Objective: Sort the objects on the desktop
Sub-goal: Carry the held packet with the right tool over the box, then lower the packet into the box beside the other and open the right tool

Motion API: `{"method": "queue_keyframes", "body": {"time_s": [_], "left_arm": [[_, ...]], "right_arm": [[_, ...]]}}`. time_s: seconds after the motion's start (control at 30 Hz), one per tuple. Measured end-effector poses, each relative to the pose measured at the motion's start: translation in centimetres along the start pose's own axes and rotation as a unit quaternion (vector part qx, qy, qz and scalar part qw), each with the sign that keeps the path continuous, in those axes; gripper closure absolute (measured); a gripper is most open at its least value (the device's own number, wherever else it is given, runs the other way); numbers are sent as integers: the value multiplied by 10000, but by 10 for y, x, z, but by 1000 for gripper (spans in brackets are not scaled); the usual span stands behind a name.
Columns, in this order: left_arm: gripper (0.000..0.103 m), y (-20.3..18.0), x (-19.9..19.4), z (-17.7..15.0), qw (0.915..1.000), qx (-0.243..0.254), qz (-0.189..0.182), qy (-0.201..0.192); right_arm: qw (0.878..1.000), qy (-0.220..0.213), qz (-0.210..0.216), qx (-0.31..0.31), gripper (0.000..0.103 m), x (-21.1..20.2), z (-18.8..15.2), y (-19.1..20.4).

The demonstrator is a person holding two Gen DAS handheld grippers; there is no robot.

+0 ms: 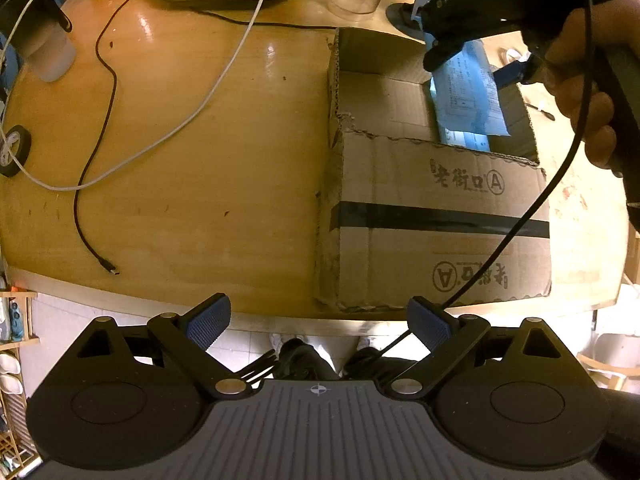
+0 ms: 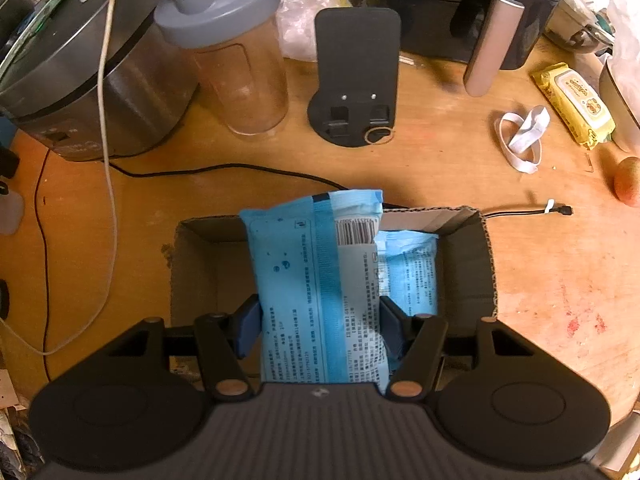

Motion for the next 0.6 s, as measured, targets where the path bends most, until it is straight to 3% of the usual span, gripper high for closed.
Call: {"method": "queue_keyframes", "body": {"time_s": [0.6], "left_arm": [[6, 3, -1, 0, 10000, -34, 12, -27]], "right_arm": [[9999, 48, 140, -78, 42, 0, -2, 30]]}}
Point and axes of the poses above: each gripper's, at about its wrist camera, not at the fingertips, and x roughly the way its jaws point, y to its left, z to its top, the point moved 7 cm from there along x, roughly the way its jaws point, and after that the axes turned 10 degrees about -z, right-handed, at the moved point
